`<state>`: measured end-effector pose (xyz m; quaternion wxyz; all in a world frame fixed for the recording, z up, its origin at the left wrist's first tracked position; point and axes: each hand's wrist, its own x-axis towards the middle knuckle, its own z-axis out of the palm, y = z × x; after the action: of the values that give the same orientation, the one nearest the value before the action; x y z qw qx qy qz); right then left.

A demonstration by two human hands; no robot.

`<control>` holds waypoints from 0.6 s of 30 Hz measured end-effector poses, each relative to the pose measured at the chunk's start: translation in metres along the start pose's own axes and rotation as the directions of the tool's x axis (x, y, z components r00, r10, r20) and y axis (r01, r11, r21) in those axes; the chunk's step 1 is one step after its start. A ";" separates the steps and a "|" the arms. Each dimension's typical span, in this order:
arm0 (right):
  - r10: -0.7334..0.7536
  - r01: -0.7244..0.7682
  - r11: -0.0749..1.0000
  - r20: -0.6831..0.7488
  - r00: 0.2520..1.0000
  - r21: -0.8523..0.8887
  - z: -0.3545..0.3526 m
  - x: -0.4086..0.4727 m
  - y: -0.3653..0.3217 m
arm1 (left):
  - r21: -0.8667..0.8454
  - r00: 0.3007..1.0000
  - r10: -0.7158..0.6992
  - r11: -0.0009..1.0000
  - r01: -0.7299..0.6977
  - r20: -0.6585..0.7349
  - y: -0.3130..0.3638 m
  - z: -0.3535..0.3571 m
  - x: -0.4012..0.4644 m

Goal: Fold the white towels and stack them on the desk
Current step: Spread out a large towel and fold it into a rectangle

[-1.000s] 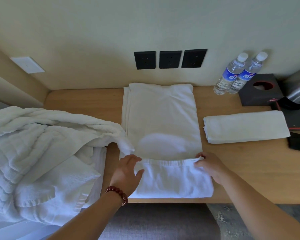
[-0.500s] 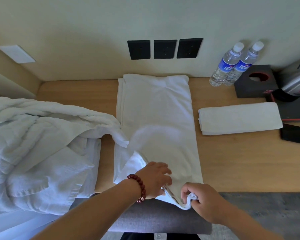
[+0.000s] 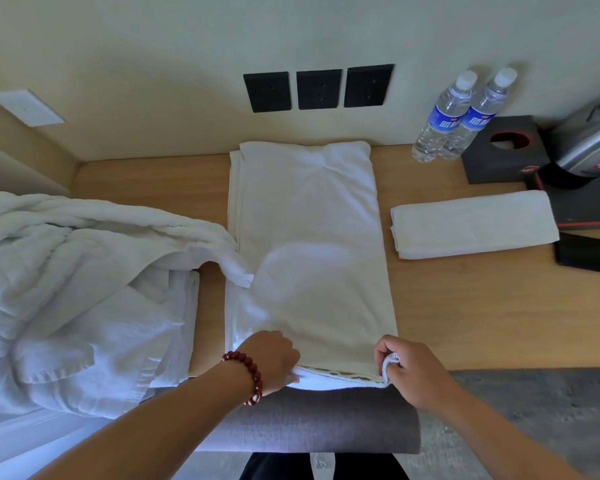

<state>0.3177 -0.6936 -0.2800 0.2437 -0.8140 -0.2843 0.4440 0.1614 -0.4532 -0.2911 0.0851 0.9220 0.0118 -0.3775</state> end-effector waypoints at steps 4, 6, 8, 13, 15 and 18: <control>0.046 -0.047 0.998 -0.021 0.999 -0.047 0.004 0.005 -0.001 | 0.004 0.991 -0.072 0.997 0.072 0.109 -0.010 0.007 -0.012; 0.058 -0.058 0.994 -0.001 0.998 -0.091 0.007 0.007 -0.001 | -0.015 0.980 -0.074 0.997 0.079 0.183 -0.007 0.014 -0.018; 0.040 -0.032 0.981 0.036 0.999 -0.192 0.009 0.007 -0.001 | -0.030 0.974 -0.064 0.997 0.073 0.218 0.000 0.019 -0.023; -0.017 0.086 0.902 0.164 0.986 -0.424 0.016 -0.002 -0.008 | -0.045 0.970 -0.112 0.991 0.124 0.217 0.012 0.027 -0.032; -0.004 0.117 0.866 0.228 0.974 -0.485 0.019 -0.007 -0.010 | -0.024 0.977 -0.102 0.994 0.108 0.188 0.017 0.030 -0.035; 0.030 0.142 0.816 0.287 0.958 -0.560 0.031 -0.014 -0.005 | 0.009 0.992 -0.063 0.998 0.062 0.113 0.023 0.032 -0.039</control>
<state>0.2838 -0.6949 -0.2836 -0.0432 -0.7688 -0.4609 0.4413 0.1131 -0.4798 -0.2831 0.0715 0.8984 0.0349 -0.4318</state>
